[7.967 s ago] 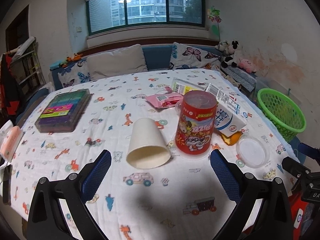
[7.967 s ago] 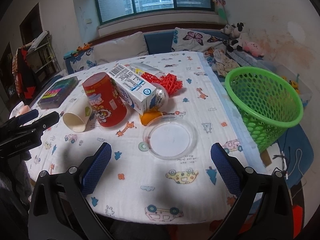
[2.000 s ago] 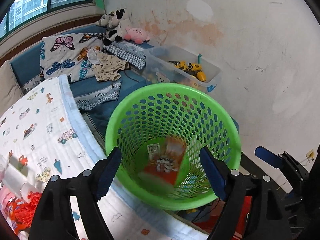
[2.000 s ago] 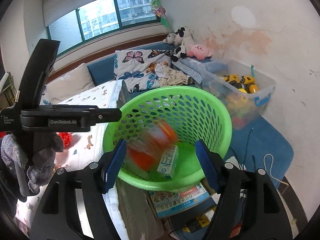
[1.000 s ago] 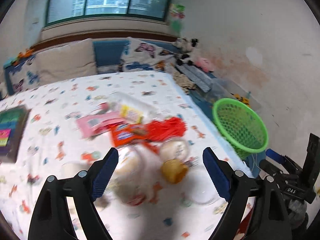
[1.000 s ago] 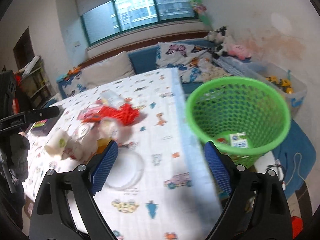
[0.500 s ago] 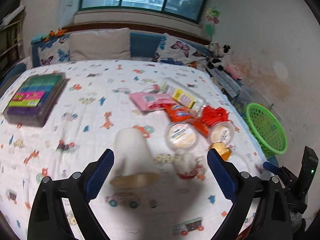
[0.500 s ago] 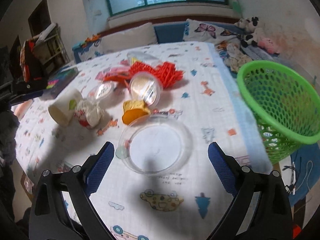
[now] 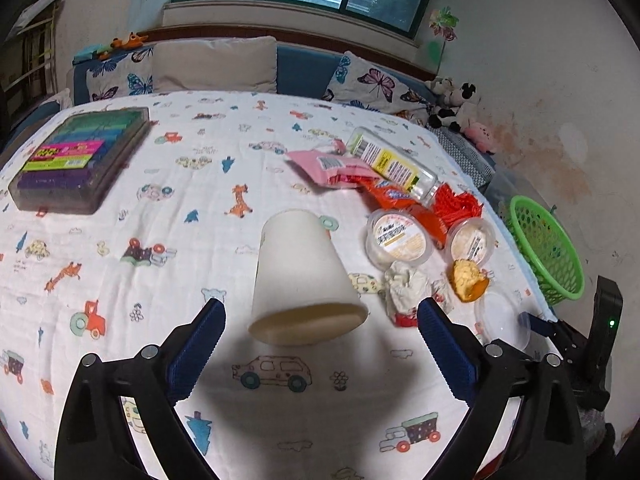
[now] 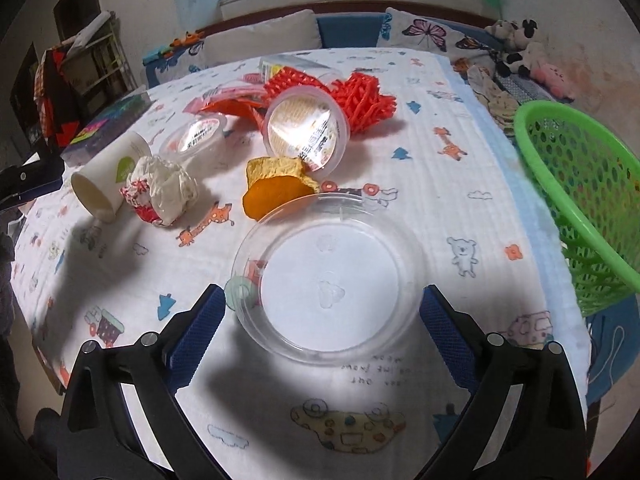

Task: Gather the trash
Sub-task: 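Move both tools back over the bed toward the paper cup and lid, then grasp the clear plastic lid with the right tool while the left tool grasps the paper cup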

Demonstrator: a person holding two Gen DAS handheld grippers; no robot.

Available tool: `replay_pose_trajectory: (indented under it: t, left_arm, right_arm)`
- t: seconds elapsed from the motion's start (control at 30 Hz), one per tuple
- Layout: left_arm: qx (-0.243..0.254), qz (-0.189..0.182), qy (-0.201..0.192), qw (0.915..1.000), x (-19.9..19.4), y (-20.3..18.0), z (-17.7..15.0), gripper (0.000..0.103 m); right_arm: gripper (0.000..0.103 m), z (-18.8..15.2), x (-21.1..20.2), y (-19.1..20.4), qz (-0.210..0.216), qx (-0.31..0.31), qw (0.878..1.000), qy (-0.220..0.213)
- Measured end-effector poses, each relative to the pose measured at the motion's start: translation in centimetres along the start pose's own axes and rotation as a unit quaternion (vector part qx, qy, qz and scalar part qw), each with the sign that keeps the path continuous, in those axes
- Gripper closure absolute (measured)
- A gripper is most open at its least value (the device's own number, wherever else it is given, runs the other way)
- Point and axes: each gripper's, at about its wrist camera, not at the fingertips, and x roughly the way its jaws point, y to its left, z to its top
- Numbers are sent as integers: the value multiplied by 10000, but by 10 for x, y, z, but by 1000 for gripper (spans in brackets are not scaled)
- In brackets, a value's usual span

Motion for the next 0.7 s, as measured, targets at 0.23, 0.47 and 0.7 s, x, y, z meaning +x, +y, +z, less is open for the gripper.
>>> replay_pose_trajectory:
  t: [0.23, 0.47, 0.7]
  left_arm:
    - [54, 115, 71, 9999, 14, -2, -5, 10]
    - [-5, 357, 65, 9993, 30, -4, -6, 10]
    - [-51, 536, 56, 9985, 41, -4, -5, 13]
  right_arm:
    - [6, 5, 6, 1, -92, 35, 10000, 8]
    - [9, 6, 5, -2, -103, 158, 9998, -48]
    - [10, 5, 3, -1, -134, 140, 9998, -86]
